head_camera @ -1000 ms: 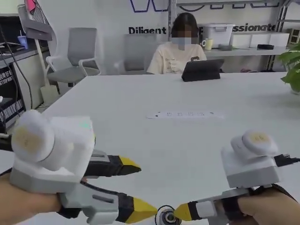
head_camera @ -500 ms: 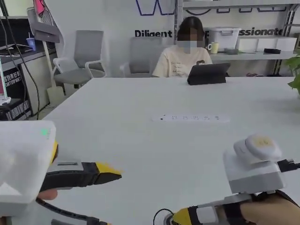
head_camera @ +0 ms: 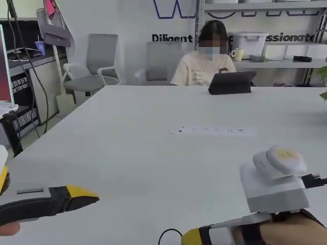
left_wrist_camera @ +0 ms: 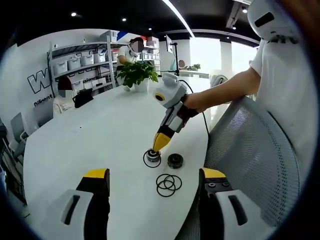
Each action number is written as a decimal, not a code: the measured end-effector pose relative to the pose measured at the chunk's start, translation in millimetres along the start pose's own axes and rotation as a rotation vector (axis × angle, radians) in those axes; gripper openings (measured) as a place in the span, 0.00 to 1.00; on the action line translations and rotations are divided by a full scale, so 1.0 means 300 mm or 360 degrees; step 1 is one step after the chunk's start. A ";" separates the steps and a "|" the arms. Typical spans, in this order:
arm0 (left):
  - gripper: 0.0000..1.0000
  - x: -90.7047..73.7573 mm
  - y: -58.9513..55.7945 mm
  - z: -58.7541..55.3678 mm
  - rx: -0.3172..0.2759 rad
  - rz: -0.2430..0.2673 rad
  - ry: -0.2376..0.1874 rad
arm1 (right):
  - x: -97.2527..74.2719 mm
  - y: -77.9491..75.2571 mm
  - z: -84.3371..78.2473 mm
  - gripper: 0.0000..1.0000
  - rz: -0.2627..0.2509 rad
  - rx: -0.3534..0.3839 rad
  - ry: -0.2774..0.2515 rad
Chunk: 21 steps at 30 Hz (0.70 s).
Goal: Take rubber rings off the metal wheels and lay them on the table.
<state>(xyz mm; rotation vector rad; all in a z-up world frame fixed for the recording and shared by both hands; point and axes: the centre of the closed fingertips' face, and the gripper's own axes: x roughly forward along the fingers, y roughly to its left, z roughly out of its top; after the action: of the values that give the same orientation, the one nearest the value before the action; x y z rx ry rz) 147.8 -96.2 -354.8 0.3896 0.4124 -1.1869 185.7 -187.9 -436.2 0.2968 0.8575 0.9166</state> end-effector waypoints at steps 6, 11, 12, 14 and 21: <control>0.73 -0.022 -0.007 -0.060 -0.0081 0.0039 0.0023 | 0.016 0.034 -0.005 0.00 0.0037 -0.0032 0.0014; 0.75 -0.047 -0.009 -0.098 -0.0142 0.0067 0.0044 | 0.040 0.063 -0.023 0.00 0.0074 -0.0061 0.0050; 0.76 -0.053 -0.010 -0.100 -0.0156 0.0070 0.0037 | 0.046 0.069 -0.031 0.00 0.0084 -0.0063 0.0062; 0.76 -0.059 -0.013 -0.103 -0.0179 0.0075 0.0028 | 0.058 0.078 -0.047 0.00 0.0098 -0.0064 0.0089; 0.76 -0.067 -0.018 -0.116 -0.0214 0.0097 0.0024 | 0.088 0.087 -0.085 0.00 0.0101 -0.0099 0.0143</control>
<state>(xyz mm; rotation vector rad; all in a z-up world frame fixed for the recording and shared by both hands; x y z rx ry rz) 132.7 -64.4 -375.1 0.2928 0.4874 -1.0909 159.7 -154.5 -451.7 0.2311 0.9043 1.0197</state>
